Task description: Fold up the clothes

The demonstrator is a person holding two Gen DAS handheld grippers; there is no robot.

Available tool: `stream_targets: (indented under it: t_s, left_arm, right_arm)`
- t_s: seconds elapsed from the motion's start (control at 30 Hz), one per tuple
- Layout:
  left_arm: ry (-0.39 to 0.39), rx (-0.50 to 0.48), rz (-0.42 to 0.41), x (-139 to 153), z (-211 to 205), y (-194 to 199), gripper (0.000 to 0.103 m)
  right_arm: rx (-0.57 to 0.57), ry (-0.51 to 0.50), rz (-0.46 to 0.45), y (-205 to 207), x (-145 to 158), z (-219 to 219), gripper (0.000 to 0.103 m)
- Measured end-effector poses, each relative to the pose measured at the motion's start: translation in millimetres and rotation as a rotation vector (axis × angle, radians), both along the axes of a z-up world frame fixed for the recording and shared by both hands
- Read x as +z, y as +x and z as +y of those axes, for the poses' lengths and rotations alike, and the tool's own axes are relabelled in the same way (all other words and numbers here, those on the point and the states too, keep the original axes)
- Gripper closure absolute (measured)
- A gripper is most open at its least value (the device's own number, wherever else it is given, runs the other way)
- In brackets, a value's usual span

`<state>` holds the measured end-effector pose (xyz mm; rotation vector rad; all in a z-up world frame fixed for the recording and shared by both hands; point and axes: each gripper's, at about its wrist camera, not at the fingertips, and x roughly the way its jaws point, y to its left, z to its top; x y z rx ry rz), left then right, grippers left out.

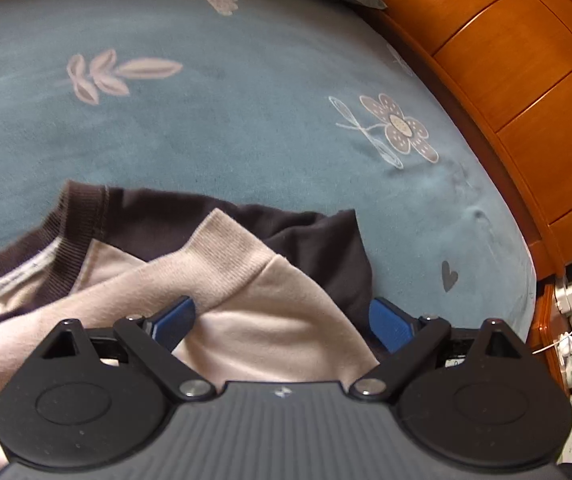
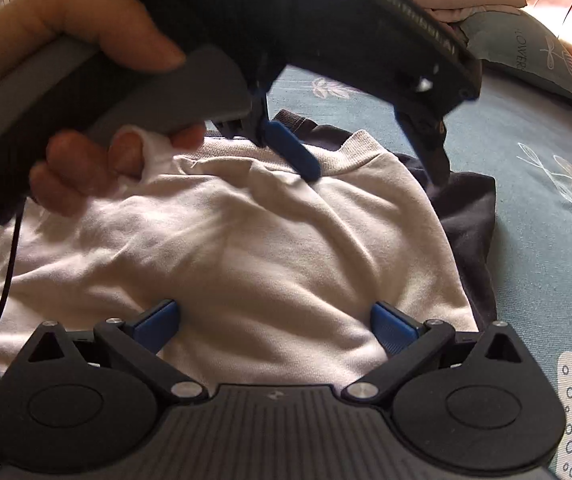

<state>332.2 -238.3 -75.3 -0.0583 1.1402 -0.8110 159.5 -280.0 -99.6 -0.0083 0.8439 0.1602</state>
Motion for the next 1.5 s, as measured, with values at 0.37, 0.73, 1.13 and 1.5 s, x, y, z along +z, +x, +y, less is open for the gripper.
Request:
stream_targets:
  t_s: [0.37,0.73,1.13,1.5]
  left_arm:
    - [0.072,0.101,-0.099,38.0,131.6,-87.5,0.009]
    - [0.041,0.288,-0.005,-18.6,214.5,-154.9,0.009]
    - [0.006,0.322,-0.029,-5.8,246.7,-169.7,0.005]
    - [-0.203,0.536,0.085,-7.3,355.2,-144.0,0.005]
  right_arm:
    - [-0.005,0.065,-0.020,-42.3,33.5,8.2,0.000]
    - [-0.043,0.073,0.034,-76.9,38.4,26.8,0.000]
    - [-0.082,0.020,0.125,-69.3,6.9,38.2,0.000]
    - [-0.019,-0.099,0.117,-72.7,1.3,51.4,0.000]
